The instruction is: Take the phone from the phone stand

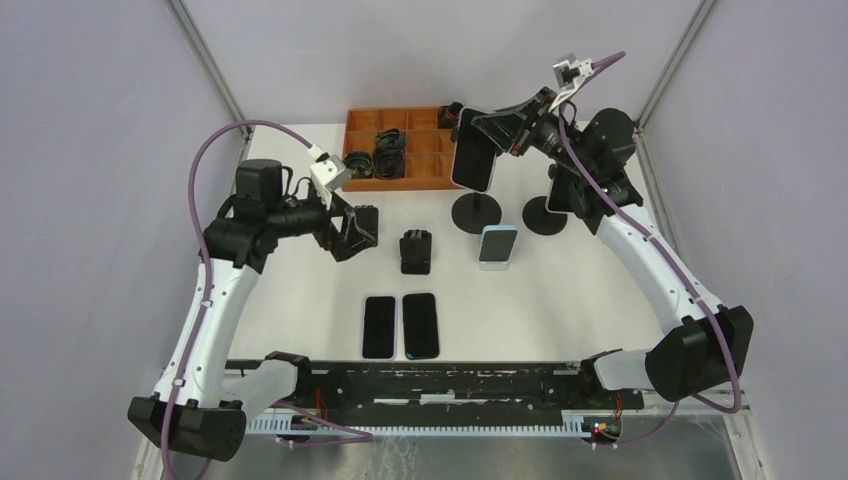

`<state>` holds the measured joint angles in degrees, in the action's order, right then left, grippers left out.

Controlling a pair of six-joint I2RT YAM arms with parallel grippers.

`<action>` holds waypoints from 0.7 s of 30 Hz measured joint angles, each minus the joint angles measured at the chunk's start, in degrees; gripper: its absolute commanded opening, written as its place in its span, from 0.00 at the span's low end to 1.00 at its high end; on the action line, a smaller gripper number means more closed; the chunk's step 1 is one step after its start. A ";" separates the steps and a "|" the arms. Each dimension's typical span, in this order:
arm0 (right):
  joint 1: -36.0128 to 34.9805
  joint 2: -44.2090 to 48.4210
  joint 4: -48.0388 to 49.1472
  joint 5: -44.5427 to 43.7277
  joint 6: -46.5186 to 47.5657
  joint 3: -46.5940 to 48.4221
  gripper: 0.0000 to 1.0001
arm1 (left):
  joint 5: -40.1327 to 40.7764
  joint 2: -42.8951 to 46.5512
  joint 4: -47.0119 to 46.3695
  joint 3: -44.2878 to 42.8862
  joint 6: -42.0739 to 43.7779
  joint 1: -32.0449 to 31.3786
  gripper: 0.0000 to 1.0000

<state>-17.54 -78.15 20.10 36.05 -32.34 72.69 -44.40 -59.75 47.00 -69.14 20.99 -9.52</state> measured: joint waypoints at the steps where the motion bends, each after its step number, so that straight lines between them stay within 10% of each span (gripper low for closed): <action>1: -0.07 0.55 0.59 0.22 -1.70 0.00 0.00 | -0.46 0.00 -0.92 -0.02 -0.72 0.00 1.00; 21: -14.60 1.18 24.30 3.96 -29.07 -5.38 0.00 | -7.28 1.68 -15.98 1.55 -9.79 -3.52 1.00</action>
<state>-32.14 -76.97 44.40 40.01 -61.41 67.31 -51.68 -58.06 31.03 -67.59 11.20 -13.04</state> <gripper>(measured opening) 0.217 0.997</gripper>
